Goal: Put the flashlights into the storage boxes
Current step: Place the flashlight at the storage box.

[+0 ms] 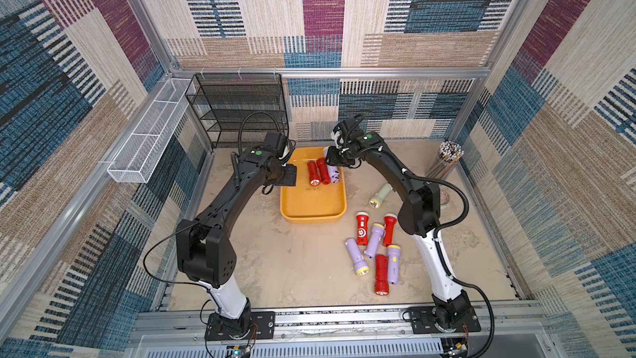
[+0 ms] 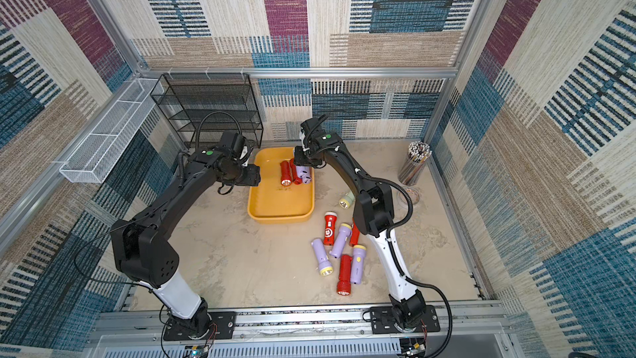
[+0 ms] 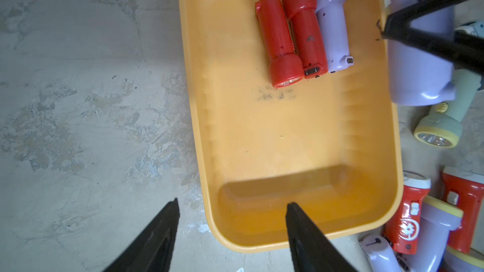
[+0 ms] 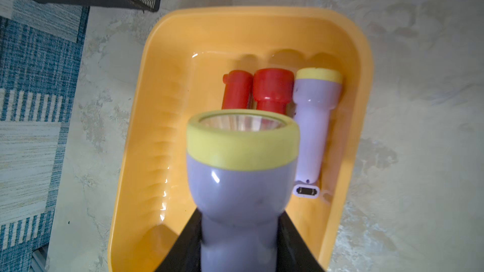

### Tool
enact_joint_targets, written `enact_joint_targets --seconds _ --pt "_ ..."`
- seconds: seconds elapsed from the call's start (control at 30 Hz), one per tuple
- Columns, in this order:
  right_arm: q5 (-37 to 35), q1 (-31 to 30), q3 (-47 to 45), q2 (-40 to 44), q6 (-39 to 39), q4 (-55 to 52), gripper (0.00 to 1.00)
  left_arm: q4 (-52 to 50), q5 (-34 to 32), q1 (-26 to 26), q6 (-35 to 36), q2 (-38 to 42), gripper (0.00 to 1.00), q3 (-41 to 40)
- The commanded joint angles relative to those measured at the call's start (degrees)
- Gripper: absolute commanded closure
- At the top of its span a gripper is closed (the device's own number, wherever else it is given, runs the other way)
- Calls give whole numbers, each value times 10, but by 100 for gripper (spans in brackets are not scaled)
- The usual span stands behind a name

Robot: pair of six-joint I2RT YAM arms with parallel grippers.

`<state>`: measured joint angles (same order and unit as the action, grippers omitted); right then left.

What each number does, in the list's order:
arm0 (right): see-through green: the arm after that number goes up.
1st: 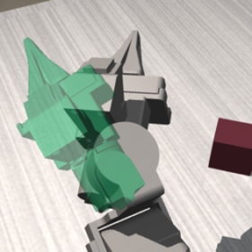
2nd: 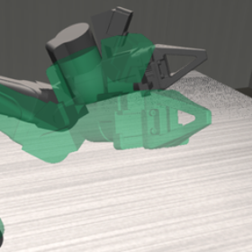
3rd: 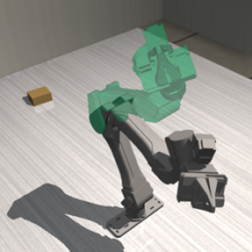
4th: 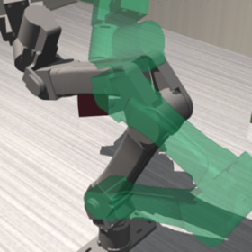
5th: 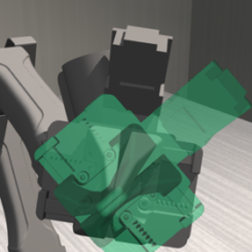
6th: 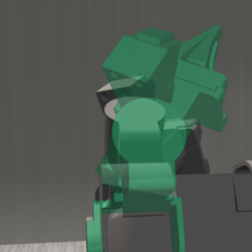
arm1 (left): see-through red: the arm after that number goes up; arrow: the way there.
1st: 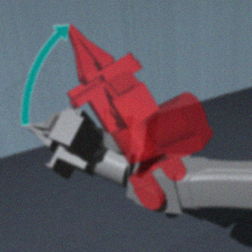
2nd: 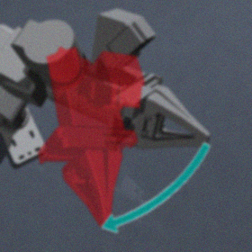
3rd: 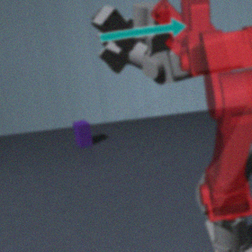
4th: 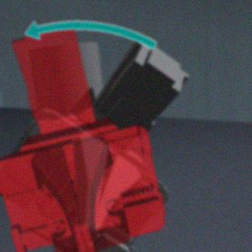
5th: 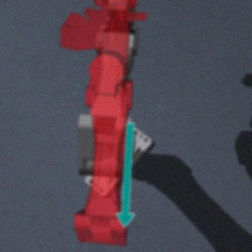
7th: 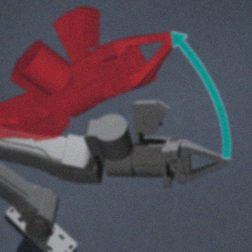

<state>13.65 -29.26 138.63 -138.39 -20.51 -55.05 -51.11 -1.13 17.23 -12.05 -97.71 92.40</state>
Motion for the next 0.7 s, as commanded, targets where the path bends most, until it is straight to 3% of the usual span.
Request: enact_joint_targets --seconds 0.0,0.33,0.67 --pt "-10 -13 -33 18 -11 9 63 20 14 -6 -7 14 32 -13" --pt "-19 -42 -212 99 -46 64 63 32 39 -10 -20 12 31 -36" --pt "-25 -48 -278 99 -59 90 62 33 52 -14 -29 -2 32 -37"
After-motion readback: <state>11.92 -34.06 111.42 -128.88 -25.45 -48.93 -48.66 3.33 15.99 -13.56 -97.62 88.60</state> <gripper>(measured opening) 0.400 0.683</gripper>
